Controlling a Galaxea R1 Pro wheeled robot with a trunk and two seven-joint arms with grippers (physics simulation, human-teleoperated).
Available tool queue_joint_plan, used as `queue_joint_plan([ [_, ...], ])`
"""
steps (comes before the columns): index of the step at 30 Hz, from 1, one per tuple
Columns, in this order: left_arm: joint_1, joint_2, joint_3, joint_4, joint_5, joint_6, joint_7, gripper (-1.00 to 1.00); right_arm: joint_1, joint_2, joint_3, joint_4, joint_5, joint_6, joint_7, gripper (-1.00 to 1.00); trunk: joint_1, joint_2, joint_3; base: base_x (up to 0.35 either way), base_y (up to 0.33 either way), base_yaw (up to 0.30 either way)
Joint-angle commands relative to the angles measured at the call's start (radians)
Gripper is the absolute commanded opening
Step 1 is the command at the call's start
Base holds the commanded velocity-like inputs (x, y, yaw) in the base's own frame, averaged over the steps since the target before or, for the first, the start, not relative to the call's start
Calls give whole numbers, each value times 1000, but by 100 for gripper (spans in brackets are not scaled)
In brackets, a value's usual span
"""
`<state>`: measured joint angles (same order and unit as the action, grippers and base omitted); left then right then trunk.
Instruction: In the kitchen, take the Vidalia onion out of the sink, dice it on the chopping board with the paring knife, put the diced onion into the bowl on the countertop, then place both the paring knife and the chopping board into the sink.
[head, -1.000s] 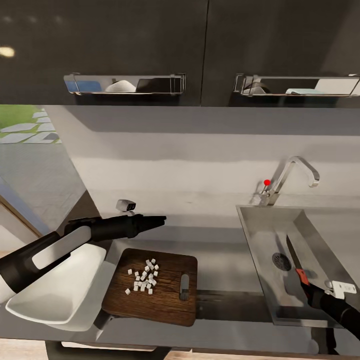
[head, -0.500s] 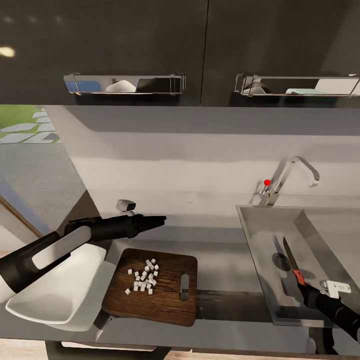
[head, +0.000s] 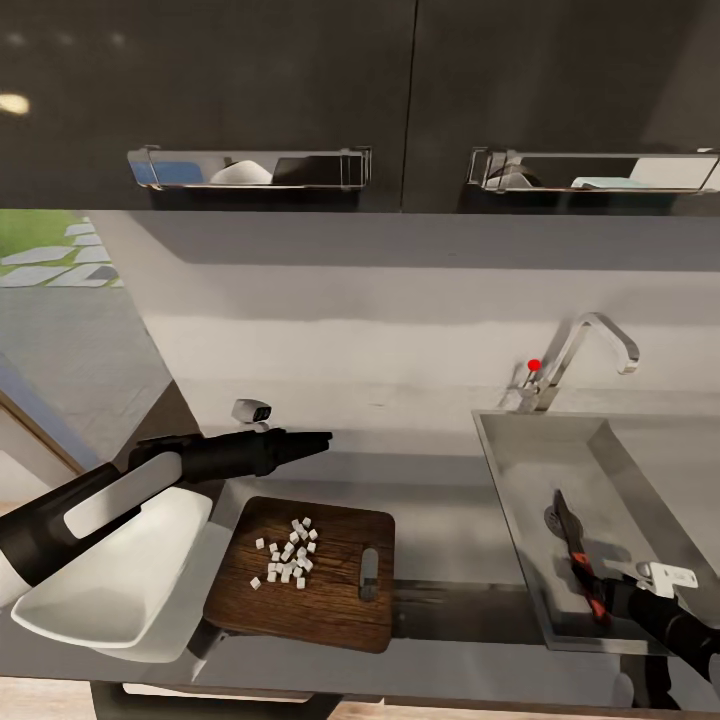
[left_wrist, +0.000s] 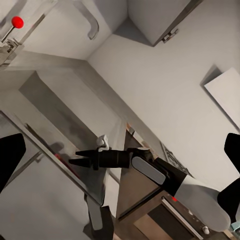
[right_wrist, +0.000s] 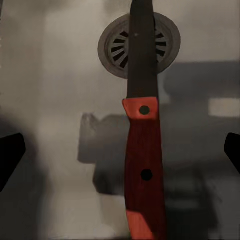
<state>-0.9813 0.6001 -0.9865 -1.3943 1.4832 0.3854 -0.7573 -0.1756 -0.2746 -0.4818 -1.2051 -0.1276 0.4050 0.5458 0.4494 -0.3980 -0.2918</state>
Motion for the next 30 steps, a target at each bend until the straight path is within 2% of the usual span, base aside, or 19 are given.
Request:
queue_joint_plan([
  [1, -2, 1, -3, 0, 10, 7, 0, 100, -1, 0, -1, -1, -9, 9, 2, 100, 1, -2, -2, 0, 0, 0],
  [12, -2, 1, -3, 0, 10, 7, 0, 100, -1, 10, -5, -47, -8, 9, 5, 100, 1, -2, 0, 0, 0, -5],
  [17, -2, 2, -3, 0, 10, 7, -1, 100, -1, 18, -6, -188, -12, 43, 19, 100, 1, -2, 7, 0, 0, -93],
  [20, -2, 3, -3, 0, 10, 7, -2, 100, -1, 20, -8, -248, -24, 141, 99, 100, 1, -2, 12, 0, 0, -149],
  [21, -2, 5, -3, 0, 10, 7, -2, 100, -1, 19, -32, -281, -26, 185, 189, 100, 1, -2, 14, 0, 0, -154],
  [25, -2, 4, -3, 0, 9, 7, -2, 100, -1, 18, -114, -307, -32, 262, 281, 100, 1, -2, 20, 0, 0, -155],
  [27, -2, 4, -3, 0, 9, 8, -2, 100, -1, 18, -159, -324, -37, 304, 348, 100, 1, -2, 24, 0, 0, -155],
  [28, -2, 4, -3, -1, 9, 8, -2, 100, -1, 15, -205, -337, -37, 347, 448, 100, 1, -2, 25, 0, 0, -155],
  [30, -2, 4, -3, 0, 9, 8, -2, 100, -1, 11, -235, -343, -38, 399, 537, 100, 1, -2, 29, -41, 3, -161],
])
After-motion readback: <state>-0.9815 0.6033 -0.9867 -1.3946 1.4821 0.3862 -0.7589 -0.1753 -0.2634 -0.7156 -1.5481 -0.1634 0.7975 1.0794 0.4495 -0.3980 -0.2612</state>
